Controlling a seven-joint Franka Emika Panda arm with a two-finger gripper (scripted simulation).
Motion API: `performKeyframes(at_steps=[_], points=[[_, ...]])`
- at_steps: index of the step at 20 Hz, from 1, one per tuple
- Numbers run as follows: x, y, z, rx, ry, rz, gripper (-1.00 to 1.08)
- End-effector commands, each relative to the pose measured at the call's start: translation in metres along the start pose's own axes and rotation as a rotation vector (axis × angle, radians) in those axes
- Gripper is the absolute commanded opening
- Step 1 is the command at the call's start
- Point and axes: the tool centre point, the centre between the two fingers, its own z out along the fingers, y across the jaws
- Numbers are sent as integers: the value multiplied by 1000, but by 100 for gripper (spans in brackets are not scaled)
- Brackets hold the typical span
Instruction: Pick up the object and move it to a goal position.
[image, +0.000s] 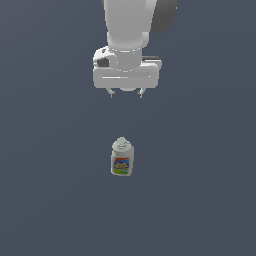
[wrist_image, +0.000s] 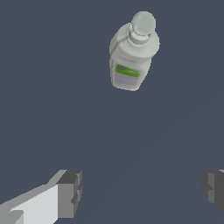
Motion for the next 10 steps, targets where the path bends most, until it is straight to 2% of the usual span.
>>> performKeyframes(at_steps=[1, 10], points=[[0, 0, 0, 0, 0, 0, 100], [5, 1, -7, -29, 28, -31, 100]])
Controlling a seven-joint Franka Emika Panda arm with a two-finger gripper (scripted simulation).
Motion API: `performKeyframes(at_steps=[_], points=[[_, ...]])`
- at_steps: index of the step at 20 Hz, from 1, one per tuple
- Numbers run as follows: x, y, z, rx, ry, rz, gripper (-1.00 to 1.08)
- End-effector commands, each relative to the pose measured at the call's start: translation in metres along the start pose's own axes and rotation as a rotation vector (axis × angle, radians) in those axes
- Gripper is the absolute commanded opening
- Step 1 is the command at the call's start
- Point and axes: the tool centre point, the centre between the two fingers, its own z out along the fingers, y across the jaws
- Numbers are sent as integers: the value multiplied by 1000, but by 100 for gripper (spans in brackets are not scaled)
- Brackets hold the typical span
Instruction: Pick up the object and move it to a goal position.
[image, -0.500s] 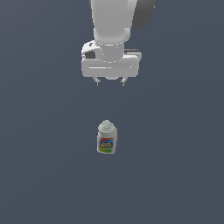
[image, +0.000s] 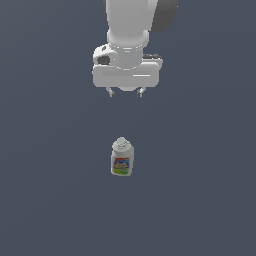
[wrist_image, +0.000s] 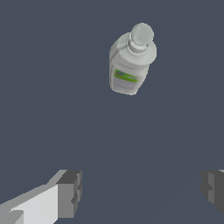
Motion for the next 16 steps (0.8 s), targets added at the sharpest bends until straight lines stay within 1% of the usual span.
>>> performKeyframes(at_steps=[1, 8, 16], points=[[1, 0, -1, -6, 6, -7, 100], [2, 0, -1, -5, 4, -16, 100], [12, 2, 0, -6, 3, -95, 100]])
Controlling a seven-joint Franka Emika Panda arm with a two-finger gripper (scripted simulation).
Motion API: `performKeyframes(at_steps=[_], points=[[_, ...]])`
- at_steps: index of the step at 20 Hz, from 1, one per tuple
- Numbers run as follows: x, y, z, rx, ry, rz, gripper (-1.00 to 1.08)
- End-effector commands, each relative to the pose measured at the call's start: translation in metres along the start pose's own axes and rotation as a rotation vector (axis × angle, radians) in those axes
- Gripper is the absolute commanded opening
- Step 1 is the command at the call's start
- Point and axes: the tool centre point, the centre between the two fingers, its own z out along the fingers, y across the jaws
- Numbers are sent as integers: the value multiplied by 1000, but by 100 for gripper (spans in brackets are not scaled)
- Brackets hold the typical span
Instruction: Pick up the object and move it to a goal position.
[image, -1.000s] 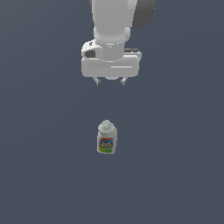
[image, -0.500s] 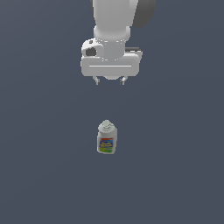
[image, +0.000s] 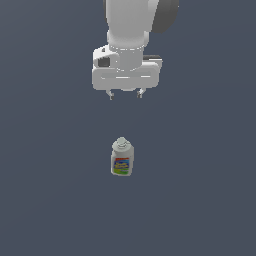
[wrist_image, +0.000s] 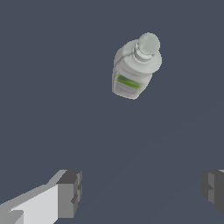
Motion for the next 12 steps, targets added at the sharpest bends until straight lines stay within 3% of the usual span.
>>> performKeyframes(at_steps=[1, 12], points=[[4, 1, 0, 0, 0, -34, 100], [32, 6, 5, -2, -2, -272, 100]])
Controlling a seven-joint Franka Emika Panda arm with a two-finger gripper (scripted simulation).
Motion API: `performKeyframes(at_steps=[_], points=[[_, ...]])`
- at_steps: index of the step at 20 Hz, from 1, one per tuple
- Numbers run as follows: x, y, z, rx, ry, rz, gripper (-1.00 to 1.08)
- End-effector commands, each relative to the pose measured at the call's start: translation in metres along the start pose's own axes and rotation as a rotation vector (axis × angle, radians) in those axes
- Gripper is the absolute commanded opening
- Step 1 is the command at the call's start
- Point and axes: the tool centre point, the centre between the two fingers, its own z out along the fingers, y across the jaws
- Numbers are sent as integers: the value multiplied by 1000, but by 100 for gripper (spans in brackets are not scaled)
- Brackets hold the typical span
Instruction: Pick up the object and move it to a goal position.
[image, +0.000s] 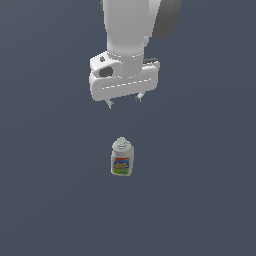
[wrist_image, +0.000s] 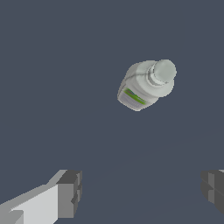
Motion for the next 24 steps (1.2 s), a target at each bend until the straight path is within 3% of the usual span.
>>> performKeyframes(at_steps=[1, 24], points=[[7, 3, 1, 0, 0, -64, 100], [65, 32, 22, 10, 4, -643, 100]])
